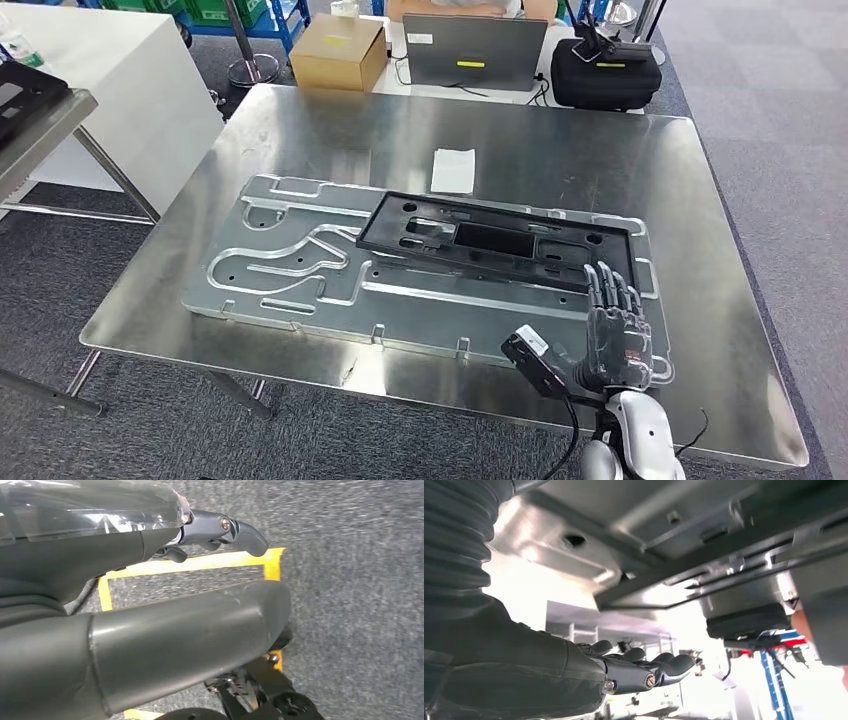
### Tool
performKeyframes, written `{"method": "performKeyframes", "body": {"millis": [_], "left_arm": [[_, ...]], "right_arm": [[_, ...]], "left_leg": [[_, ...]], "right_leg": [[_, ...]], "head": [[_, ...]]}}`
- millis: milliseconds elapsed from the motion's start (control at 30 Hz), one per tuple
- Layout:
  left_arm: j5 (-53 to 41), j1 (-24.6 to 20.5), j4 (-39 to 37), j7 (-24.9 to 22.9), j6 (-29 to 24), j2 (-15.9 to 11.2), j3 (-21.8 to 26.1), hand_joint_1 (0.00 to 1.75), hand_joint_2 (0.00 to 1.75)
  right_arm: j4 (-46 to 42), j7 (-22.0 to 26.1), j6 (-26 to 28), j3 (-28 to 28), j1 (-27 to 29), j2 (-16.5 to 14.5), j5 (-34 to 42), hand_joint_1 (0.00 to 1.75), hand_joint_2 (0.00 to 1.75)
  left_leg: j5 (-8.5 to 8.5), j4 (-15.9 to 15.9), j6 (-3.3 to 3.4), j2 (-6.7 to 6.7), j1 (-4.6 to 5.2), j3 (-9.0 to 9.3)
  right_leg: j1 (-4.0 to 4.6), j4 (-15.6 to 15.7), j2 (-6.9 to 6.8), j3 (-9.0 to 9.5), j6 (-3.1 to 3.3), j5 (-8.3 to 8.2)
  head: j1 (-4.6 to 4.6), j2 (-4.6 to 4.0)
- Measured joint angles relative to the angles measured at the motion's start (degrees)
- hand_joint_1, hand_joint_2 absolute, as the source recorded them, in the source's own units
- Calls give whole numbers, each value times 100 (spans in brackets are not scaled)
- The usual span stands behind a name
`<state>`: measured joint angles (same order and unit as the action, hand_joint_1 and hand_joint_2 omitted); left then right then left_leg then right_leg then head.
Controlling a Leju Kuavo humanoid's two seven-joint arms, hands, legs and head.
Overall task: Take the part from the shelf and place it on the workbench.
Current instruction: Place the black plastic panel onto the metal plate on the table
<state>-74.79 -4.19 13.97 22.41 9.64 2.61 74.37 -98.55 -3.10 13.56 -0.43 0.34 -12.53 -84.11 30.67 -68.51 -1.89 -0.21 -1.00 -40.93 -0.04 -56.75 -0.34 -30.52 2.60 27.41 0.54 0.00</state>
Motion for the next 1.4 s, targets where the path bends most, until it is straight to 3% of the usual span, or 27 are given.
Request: {"method": "performKeyframes", "body": {"millis": [33,100,167,233,300,367,400,433,500,533,567,600,667,733,767,833,867,933,967,1033,1067,1133,1167,1200,1267,1333,1400], "left_arm": [[12,-2,0,-7,1,-1,2,0,0],[24,-3,0,-20,2,-1,5,0,0],[24,-8,1,-28,2,-3,7,0,0],[25,-29,2,-33,2,-8,8,0,0],[28,-39,2,-40,2,-10,16,0,0],[37,-28,1,-44,2,-3,33,0,0],[44,-24,1,-44,1,0,40,0,0],[59,-21,0,-43,1,4,48,0,0],[97,-17,0,-40,-1,11,68,0,0],[114,-13,0,-39,-2,14,86,0,0],[121,-9,0,-39,-3,19,105,0,0],[125,-6,0,-39,-4,24,121,0,0],[126,-6,0,-40,-4,34,140,0,0],[127,-9,0,-40,-5,42,144,0,0],[130,-10,0,-39,-8,43,146,0,0],[144,-7,0,-37,-14,47,156,0,0],[156,1,0,-36,-17,48,167,0,0],[194,34,0,-37,-26,55,192,0,0],[213,48,0,-37,-31,59,209,0,0],[248,56,0,-36,-45,64,246,0,0],[267,57,0,-34,-50,66,267,0,0],[308,63,0,-28,-57,68,297,0,0],[322,65,0,-22,-58,71,309,0,0],[330,64,1,-16,-61,74,319,0,0],[339,58,5,-7,-71,82,345,0,0],[368,63,9,-4,-87,96,395,0,0],[411,71,9,-4,-108,128,453,0,0]], "right_arm": [[-13,25,18,22,40,-7,30,0,175],[-53,73,47,57,120,-20,104,0,175],[-100,98,65,86,174,-34,152,0,175],[-155,113,80,115,199,-47,181,0,175],[-206,160,101,144,229,-55,266,0,175],[-261,247,136,161,293,-64,445,0,175],[-298,307,160,165,337,-71,575,0,175],[-344,385,190,168,390,-76,746,0,175],[-459,561,255,175,521,-89,1136,0,175],[-530,638,287,180,600,-99,1308,0,175],[-598,694,313,185,679,-111,1425,0,175],[-662,732,332,193,746,-123,1495,0,175],[-769,774,348,212,833,-142,1550,0,175],[-864,795,354,228,864,-163,1576,0,175],[-911,809,363,236,877,-178,1606,0,175],[-1004,871,392,250,935,-208,1735,0,175],[-1050,918,407,255,987,-223,1831,0,131],[-1157,1031,429,260,1109,-268,2091,0,44],[-1220,1101,437,260,1184,-298,2284,0,0],[-1338,1328,408,239,1346,-369,2830,0,0],[-1387,1491,353,200,1436,-413,3217,0,0],[-1440,1819,200,64,1603,-499,4062,0,0],[-1451,1969,135,-27,1696,-536,4521,0,0],[-1454,2093,97,-115,1791,-564,4940,0,0],[-1438,2307,59,-286,2003,-613,5689,0,0],[-1357,2444,6,-440,2173,-649,6188,0,0],[-1170,2513,-103,-600,2291,-667,6562,0,0]], "left_leg": [[157,-345,-12,0,-2,-38],[58,-603,-15,1,-1,115],[-202,-90,27,0,8,645],[-139,734,94,0,43,1240],[-29,1129,162,1,85,1446],[-135,1181,239,16,77,1379],[-211,1200,285,30,63,1327],[-292,1222,325,45,46,1258],[-439,1220,368,60,39,1083],[-510,1209,365,62,39,986],[-579,1194,354,64,38,887],[-643,1175,338,69,36,782],[-756,1121,296,75,32,589],[-847,1053,235,72,40,453],[-894,1031,197,70,44,421],[-1000,1040,115,68,36,401],[-1023,1042,77,64,18,392],[-744,856,24,52,-11,309],[-430,592,5,48,-22,235],[176,-122,-25,47,-23,105],[297,-442,-35,47,-22,97],[83,-580,-31,47,-21,316],[-93,-370,-18,45,-20,567],[-152,-1,2,40,-18,878],[-7,827,64,28,10,1446],[107,1185,141,29,48,1618],[-17,1205,239,54,36,1525]], "right_leg": [[11,-13,-4,-97,4,-67],[29,-57,-11,-300,0,-192],[39,-121,-13,-479,-20,-293],[52,-175,-16,-588,-66,-377],[46,-180,-24,-624,-134,-469],[36,-175,-19,-644,-208,-521],[30,-252,-8,-686,-242,-408],[22,-433,5,-757,-275,-181],[-17,-1100,18,-948,-331,442],[-35,-1451,19,-1012,-357,634],[-52,-1694,19,-1015,-379,679],[-69,-1764,19,-932,-396,590],[-105,-1357,18,-482,-407,283],[-106,-535,26,156,-378,297],[-93,-227,30,359,-349,371],[-58,-10,34,448,-265,422],[-55,-4,18,405,-211,365],[-59,9,-11,286,-101,227],[-60,14,-25,195,-61,146],[-38,-1,-30,-7,-30,-2],[-25,-18,-32,-123,-31,-78],[-12,-77,-35,-351,-47,-208],[-10,-117,-36,-463,-62,-265],[-10,-158,-39,-549,-80,-311],[-1,-214,-50,-646,-139,-399],[0,-201,-58,-658,-208,-505],[-11,-198,-36,-693,-276,-519]], "head": [[4,0],[4,0],[5,0],[2,0],[12,0],[26,-1],[21,-1],[7,-1],[-15,0],[-20,0],[-21,0],[-22,0],[-22,0],[-17,0],[-17,0],[-24,0],[-35,0],[-22,0],[-6,0],[21,0],[26,0],[28,0],[29,0],[30,0],[27,0],[35,-1],[49,-1]]}}
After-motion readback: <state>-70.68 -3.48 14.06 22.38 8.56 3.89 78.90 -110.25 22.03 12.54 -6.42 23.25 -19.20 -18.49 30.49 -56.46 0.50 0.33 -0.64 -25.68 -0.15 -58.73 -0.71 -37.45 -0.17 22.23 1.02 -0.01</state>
